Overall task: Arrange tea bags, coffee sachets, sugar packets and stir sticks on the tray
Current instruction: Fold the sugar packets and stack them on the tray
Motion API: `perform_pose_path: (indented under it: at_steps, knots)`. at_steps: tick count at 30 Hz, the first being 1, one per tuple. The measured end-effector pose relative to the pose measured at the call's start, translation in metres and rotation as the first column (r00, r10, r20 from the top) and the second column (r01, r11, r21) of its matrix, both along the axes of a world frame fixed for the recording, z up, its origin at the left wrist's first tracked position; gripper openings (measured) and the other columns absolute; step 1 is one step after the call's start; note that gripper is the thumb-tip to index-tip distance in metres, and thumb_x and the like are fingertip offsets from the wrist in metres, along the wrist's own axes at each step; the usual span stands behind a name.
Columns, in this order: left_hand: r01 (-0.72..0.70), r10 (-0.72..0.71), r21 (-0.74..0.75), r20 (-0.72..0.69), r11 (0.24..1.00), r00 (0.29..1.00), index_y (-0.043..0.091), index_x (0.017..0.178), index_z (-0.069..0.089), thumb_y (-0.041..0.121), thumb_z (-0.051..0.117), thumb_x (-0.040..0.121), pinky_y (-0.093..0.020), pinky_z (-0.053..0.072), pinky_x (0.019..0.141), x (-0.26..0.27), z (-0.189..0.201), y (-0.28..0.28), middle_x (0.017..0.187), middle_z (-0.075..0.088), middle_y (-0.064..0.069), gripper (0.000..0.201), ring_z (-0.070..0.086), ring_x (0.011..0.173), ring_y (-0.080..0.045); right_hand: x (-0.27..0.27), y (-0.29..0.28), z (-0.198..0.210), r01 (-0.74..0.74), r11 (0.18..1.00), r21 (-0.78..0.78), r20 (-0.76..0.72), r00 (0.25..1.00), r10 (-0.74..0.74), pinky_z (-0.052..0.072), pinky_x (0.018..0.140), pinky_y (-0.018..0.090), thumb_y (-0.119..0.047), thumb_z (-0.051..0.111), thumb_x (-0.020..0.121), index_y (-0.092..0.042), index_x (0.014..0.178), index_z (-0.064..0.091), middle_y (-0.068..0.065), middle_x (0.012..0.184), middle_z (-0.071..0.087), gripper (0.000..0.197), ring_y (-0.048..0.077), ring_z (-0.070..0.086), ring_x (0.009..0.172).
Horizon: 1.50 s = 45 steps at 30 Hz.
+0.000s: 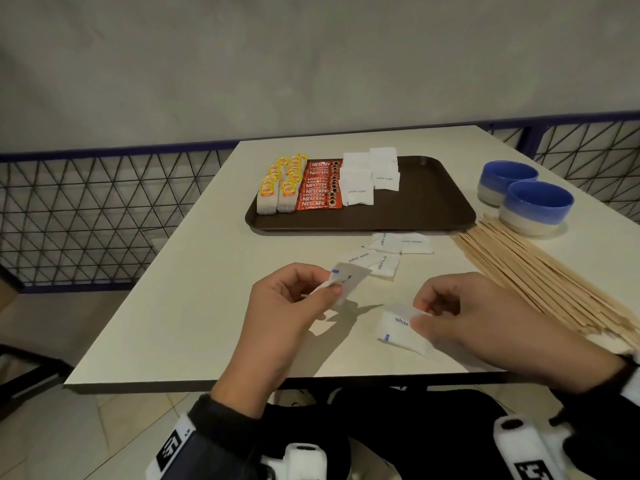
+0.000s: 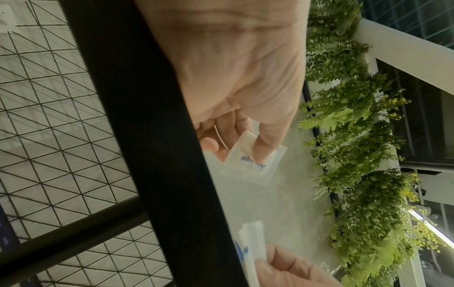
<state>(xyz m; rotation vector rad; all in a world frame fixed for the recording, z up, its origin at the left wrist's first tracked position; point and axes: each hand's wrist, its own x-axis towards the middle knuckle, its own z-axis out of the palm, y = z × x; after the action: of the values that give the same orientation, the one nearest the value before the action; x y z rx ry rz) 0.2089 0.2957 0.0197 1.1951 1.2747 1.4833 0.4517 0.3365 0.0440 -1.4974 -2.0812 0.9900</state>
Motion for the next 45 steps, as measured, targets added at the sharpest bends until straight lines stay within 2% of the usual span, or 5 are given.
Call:
perform_pose_path:
  at_steps: [9,13,19,29,45]
  knots:
    - [0.017,-0.016,-0.004,0.09,1.0,0.996,0.007,0.105,0.073,-0.005,0.074,0.085,-0.042,0.059,0.071,0.0,-0.003,0.003,0.095,0.077,-0.016,0.023,0.067,0.072,-0.025,-0.037,-0.016,-0.027,-0.118,0.965,-0.234,-0.753,0.649,-0.104,0.044,0.057,0.033,-0.012,0.074,0.085,-0.014,0.083,0.072,0.014,0.076,0.061,0.004,0.028,0.05,0.062]
    - [0.074,-0.063,-0.05,0.195,0.996,0.979,0.005,0.102,0.076,-0.005,0.072,0.086,-0.058,0.057,0.082,0.002,-0.001,0.0,0.099,0.075,-0.022,0.019,0.069,0.094,-0.051,-0.058,-0.009,-0.033,0.0,0.979,-0.204,-0.785,0.597,-0.164,0.045,0.055,0.034,-0.007,0.071,0.091,-0.017,0.081,0.074,0.01,0.072,0.065,0.015,0.022,0.053,0.059]
    - [0.034,-0.033,-0.008,0.129,0.999,0.991,-0.001,0.095,0.076,0.0,0.063,0.094,-0.028,0.058,0.061,0.003,-0.001,0.001,0.085,0.078,-0.014,0.013,0.073,0.071,-0.025,-0.071,-0.004,-0.039,0.139,0.987,-0.083,-0.75,0.644,-0.154,0.041,0.053,0.031,-0.014,0.073,0.093,-0.024,0.083,0.072,-0.008,0.067,0.063,0.015,0.016,0.051,0.054]
    - [0.076,-0.074,-0.006,0.108,0.997,0.991,0.006,0.105,0.075,0.01,0.072,0.087,-0.029,0.06,0.072,0.003,0.001,-0.001,0.092,0.079,-0.01,0.018,0.077,0.087,-0.023,-0.076,-0.003,-0.045,0.147,0.989,0.024,-0.658,0.747,-0.095,0.046,0.055,0.03,-0.03,0.073,0.093,-0.031,0.095,0.076,-0.004,0.072,0.062,0.004,0.016,0.053,0.06]
    - [0.081,-0.08,-0.007,0.094,0.997,0.992,-0.001,0.095,0.069,0.005,0.073,0.086,-0.035,0.06,0.071,0.004,0.0,-0.002,0.088,0.078,-0.017,0.011,0.073,0.073,-0.021,-0.067,-0.01,-0.039,0.07,0.99,-0.119,-0.815,0.563,-0.138,0.052,0.064,0.044,-0.022,0.078,0.083,-0.016,0.094,0.08,0.011,0.072,0.071,0.013,0.025,0.064,0.061]
